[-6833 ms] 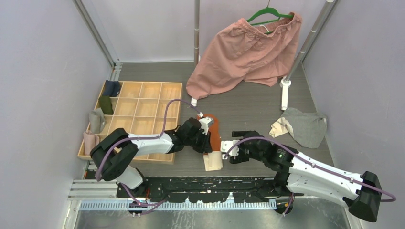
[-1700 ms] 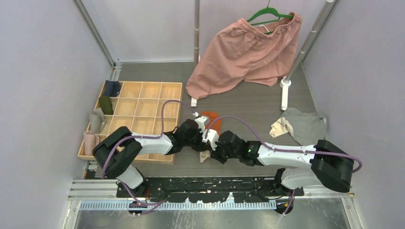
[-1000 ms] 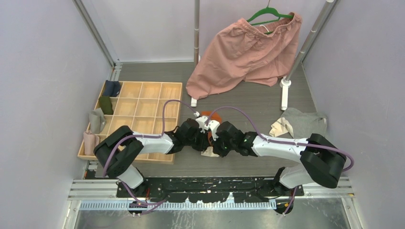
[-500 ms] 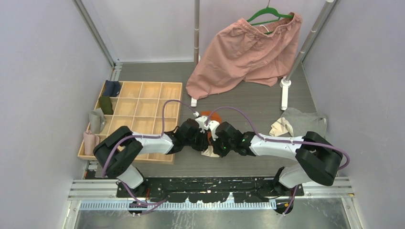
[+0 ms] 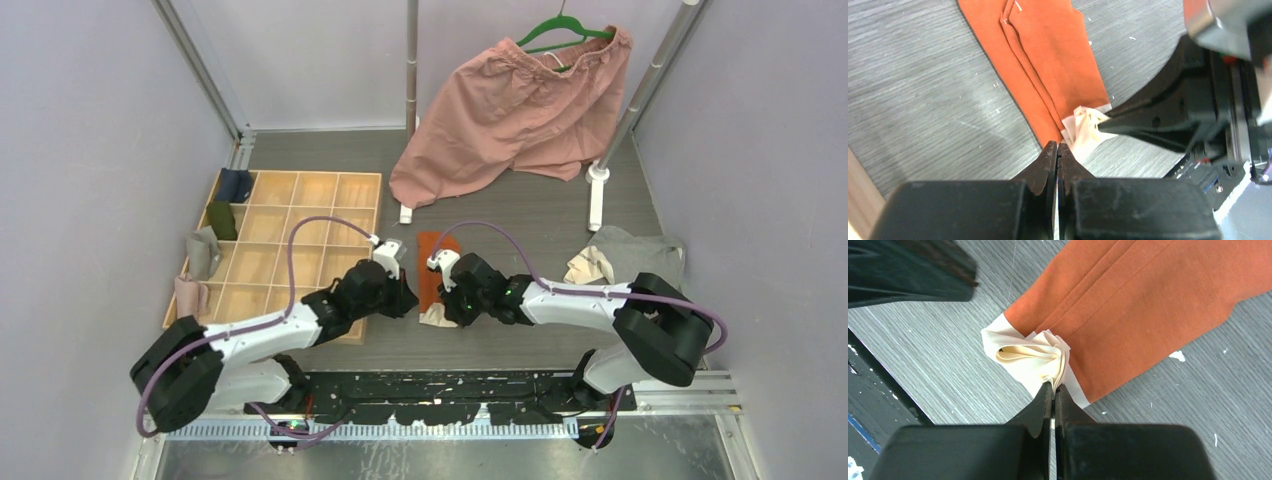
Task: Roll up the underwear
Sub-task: Roll the underwear to the center of the board.
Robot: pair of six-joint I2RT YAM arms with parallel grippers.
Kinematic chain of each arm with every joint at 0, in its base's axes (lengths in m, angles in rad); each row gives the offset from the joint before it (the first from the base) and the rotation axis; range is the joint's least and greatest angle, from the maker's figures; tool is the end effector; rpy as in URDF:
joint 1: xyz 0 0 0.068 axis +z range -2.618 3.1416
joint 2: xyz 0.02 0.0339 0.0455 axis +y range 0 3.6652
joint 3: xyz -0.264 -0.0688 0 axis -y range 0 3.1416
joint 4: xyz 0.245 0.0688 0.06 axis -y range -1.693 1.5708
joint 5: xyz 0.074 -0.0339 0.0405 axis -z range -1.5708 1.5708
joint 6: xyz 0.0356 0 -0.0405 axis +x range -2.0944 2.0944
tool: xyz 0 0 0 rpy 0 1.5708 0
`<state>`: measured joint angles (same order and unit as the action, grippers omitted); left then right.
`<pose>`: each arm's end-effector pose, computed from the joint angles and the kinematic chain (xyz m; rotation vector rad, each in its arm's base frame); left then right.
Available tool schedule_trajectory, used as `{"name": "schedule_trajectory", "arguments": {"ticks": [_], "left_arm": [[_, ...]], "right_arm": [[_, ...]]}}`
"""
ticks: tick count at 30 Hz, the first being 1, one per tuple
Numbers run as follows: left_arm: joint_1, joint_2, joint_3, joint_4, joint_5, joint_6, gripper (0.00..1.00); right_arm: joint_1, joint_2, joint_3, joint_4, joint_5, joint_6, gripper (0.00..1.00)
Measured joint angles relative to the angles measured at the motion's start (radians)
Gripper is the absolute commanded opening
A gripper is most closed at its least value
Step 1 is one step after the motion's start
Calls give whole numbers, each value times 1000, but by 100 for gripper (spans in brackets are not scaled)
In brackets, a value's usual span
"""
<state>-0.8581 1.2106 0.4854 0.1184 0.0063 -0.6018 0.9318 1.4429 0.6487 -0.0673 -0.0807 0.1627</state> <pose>0.1568 -0.1818 0.1805 0.2980 2.2829 -0.8086 0.1600 0.2202 0.1596 -0.9790 2.3187 0.5717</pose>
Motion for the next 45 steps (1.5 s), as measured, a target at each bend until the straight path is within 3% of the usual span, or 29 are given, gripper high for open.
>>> {"name": "schedule_trajectory", "arguments": {"ticks": [8, 13, 31, 45], "left_arm": [[-53, -212, -217, 130, 60, 0, 1], [-117, -244, -232, 231, 84, 8, 1], [-135, 102, -163, 470, 114, 35, 1], [-135, 133, -158, 451, -49, 39, 1]], "right_arm": [[-6, 15, 8, 6, -16, 36, 2], [-6, 27, 18, 7, -23, 51, 2], [-11, 39, 27, 6, -40, 54, 4], [-11, 44, 31, 6, -46, 53, 5]]}}
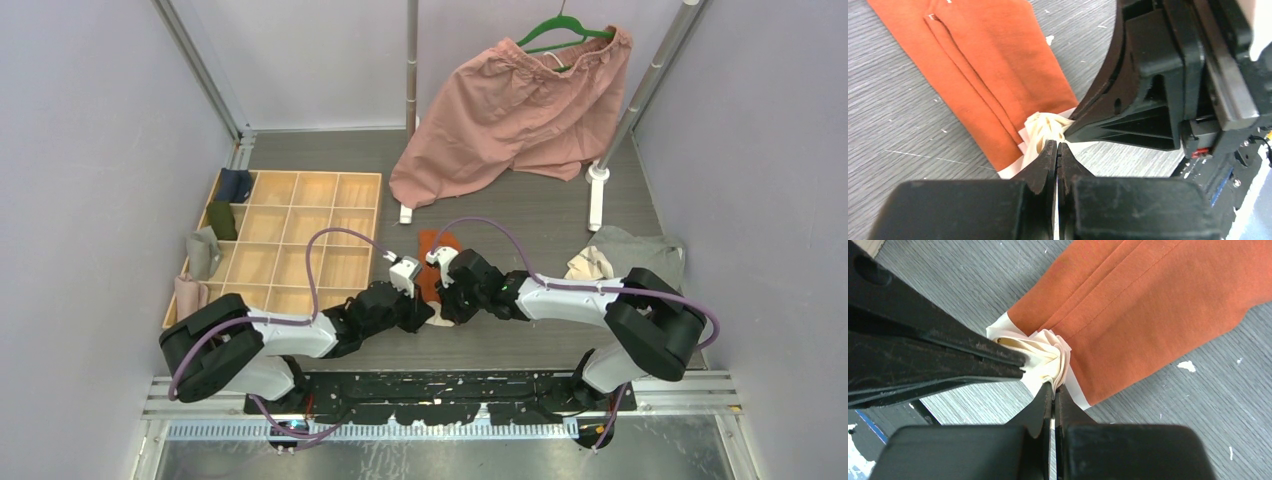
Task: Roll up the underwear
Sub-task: Roll the underwear to the center of the board.
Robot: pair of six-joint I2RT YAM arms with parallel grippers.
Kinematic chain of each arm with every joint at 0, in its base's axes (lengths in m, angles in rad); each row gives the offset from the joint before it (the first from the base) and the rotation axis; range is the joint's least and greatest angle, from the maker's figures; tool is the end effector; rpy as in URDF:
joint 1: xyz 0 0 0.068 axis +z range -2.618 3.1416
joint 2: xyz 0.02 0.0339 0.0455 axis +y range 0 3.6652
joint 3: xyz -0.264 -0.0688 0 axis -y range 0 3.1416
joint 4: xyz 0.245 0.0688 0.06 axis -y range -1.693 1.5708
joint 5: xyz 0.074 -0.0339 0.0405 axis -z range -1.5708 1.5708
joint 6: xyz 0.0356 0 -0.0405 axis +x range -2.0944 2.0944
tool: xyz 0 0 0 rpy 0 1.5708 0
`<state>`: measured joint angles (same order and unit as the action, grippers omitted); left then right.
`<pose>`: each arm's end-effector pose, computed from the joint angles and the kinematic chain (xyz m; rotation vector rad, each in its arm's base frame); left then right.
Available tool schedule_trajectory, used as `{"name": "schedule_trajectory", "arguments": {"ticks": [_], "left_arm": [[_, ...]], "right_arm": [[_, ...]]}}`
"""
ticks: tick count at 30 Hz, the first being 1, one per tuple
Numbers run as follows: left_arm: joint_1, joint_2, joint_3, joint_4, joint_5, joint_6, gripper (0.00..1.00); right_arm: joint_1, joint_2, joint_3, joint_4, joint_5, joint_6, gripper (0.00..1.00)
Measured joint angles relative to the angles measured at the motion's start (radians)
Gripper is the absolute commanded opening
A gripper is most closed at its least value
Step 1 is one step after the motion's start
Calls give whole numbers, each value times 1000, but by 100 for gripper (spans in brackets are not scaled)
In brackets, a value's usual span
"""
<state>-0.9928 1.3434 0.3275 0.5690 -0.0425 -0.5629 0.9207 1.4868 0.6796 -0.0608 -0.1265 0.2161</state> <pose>0.1320 -0.1997 0.1467 0.4301 2.1048 -0.9167 0.1667 0.2266 0.1577 -0.9323 2.3648 0.6371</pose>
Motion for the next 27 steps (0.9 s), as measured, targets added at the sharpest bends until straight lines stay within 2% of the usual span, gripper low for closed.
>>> {"name": "schedule_trajectory", "arguments": {"ticks": [20, 27], "left_arm": [[0, 29, 37, -92, -102, 3, 1], [0, 44, 57, -145, -139, -5, 1]], "right_arm": [[0, 13, 13, -3, -14, -3, 7], [0, 17, 19, -11, -14, -1, 14]]}}
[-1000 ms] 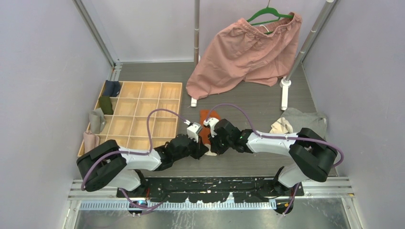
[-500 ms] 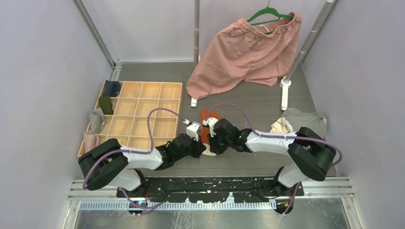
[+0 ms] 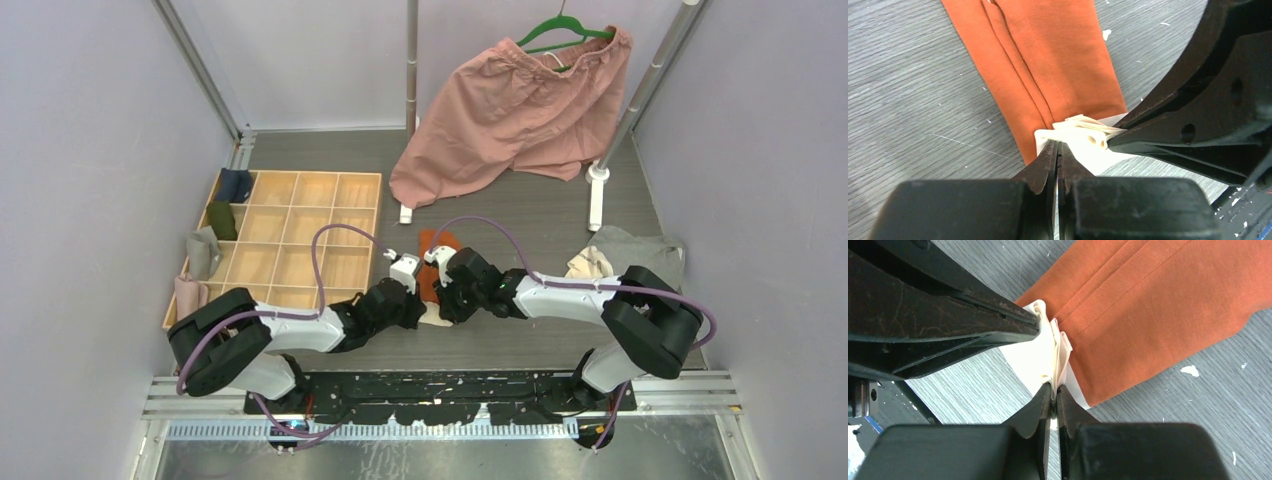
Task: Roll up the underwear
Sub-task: Roll the underwear to the center of the board.
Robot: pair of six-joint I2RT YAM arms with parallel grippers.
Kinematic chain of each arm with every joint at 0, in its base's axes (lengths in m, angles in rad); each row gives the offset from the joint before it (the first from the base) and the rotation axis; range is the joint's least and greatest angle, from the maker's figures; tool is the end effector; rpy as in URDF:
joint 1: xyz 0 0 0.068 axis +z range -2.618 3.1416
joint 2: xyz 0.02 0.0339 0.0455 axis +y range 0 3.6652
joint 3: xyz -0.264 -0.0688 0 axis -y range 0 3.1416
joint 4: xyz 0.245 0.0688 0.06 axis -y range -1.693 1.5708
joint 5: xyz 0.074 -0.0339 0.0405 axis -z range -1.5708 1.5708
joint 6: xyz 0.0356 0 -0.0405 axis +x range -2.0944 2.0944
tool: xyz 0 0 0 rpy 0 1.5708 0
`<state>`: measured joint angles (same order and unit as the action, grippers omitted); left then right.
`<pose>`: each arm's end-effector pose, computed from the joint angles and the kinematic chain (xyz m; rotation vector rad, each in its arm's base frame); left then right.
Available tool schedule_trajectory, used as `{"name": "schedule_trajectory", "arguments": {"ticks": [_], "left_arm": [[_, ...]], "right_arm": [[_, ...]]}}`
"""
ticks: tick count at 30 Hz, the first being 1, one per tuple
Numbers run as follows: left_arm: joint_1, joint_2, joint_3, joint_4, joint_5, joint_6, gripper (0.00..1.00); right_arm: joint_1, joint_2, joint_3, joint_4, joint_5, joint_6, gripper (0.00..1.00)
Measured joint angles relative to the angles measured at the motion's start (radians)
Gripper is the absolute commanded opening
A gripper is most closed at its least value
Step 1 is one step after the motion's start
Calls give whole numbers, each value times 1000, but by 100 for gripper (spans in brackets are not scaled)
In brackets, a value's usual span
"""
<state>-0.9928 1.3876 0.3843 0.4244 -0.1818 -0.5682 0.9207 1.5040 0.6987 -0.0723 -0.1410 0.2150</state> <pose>0.1395 -0.2021 0.1391 0.3613 2.1963 -0.7024 0.1686 0.2301 0.1578 -0.9439 2.3745 0.6483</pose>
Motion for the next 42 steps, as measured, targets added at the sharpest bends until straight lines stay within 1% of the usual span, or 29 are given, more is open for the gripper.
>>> {"name": "schedule_trajectory", "arguments": {"ticks": [3, 15, 19, 26, 28, 30, 35, 38, 40, 42], "left_arm": [[0, 7, 14, -27, -19, -1, 1], [0, 21, 23, -42, -35, -5, 1], [0, 22, 23, -42, -35, -5, 1], [0, 22, 23, -42, -36, -5, 1], [0, 22, 23, -42, -36, -5, 1], [0, 22, 23, -42, -36, -5, 1], [0, 22, 23, -42, -36, -5, 1], [0, 22, 23, -42, -36, -5, 1], [0, 22, 23, -42, -36, -5, 1], [0, 22, 23, -42, -36, -5, 1]], "right_arm": [[-2, 0, 1, -2, 0, 3, 15], [-2, -4, 5, -23, 12, 27, 30], [-1, -30, 5, -47, 46, 45, 31], [-1, -95, 10, -108, 188, 53, 31], [-1, -95, 16, -133, 264, 54, 30], [-1, -95, 16, -144, 296, 55, 26], [-1, -143, 15, -184, 384, 71, 25], [-2, -235, 7, -168, 371, 88, 22], [-2, -287, -4, -134, 327, 111, 21], [-2, -307, -16, -75, 247, 154, 19]]}}
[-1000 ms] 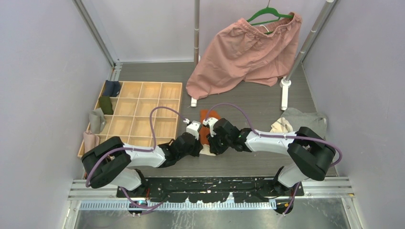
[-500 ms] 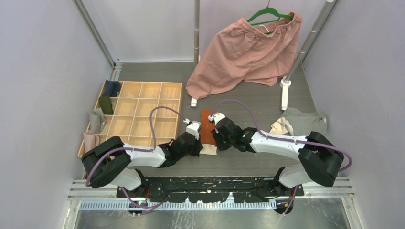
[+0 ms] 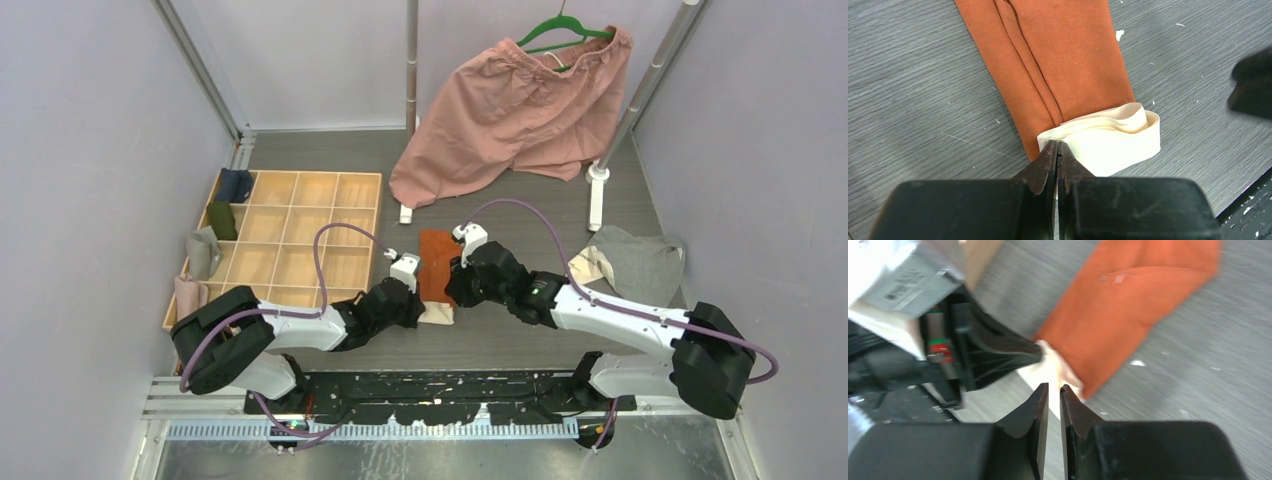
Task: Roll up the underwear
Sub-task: Roll the underwear to the center of the board.
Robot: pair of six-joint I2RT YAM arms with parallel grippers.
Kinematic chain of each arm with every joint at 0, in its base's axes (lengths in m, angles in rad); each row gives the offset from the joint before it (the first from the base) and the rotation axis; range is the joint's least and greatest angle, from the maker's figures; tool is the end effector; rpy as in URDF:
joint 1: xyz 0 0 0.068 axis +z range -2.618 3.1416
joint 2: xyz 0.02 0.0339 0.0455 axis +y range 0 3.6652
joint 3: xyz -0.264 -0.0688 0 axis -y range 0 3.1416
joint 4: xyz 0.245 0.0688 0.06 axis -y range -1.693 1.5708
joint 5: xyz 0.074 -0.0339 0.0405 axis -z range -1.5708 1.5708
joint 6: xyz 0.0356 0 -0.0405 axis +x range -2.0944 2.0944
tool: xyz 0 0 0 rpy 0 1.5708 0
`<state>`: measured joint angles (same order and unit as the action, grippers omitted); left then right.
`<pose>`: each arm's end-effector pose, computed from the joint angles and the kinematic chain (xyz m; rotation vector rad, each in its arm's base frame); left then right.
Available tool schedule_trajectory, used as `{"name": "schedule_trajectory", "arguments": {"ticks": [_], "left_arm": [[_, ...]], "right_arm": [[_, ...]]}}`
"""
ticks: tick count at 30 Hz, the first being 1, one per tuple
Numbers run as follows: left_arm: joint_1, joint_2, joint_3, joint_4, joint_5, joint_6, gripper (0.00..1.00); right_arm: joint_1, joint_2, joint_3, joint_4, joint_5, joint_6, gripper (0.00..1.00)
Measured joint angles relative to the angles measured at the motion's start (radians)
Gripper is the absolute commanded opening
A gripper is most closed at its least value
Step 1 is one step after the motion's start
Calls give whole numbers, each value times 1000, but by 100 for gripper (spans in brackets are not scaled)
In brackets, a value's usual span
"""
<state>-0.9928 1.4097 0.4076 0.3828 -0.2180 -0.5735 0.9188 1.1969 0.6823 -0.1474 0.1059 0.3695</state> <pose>0.1423 -0.2041 0.1368 0.3434 2.2222 -0.6419 0.1563 0.1986 0.2237 -0.5646 2.2224 0.5753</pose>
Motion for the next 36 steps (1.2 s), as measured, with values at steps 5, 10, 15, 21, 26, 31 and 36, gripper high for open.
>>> {"name": "schedule_trajectory", "arguments": {"ticks": [5, 10, 15, 21, 26, 31, 36], "left_arm": [[0, 0, 0, -1, 0, 0, 1], [0, 0, 0, -1, 0, 0, 1], [0, 0, 0, -1, 0, 0, 1], [0, 0, 0, -1, 0, 0, 1], [0, 0, 0, -1, 0, 0, 1], [0, 0, 0, -1, -1, 0, 1], [0, 0, 0, -1, -3, -3, 1]], "right_arm": [[9, 78, -26, 140, -175, 114, 15], [15, 172, -33, 172, -222, 176, 13], [15, 206, -34, 144, -185, 186, 13], [15, 238, -32, 56, -86, 181, 13], [16, 250, -2, 12, -35, 170, 14], [16, 250, 0, -12, 0, 153, 17], [16, 237, 0, -14, 8, 109, 26]]}}
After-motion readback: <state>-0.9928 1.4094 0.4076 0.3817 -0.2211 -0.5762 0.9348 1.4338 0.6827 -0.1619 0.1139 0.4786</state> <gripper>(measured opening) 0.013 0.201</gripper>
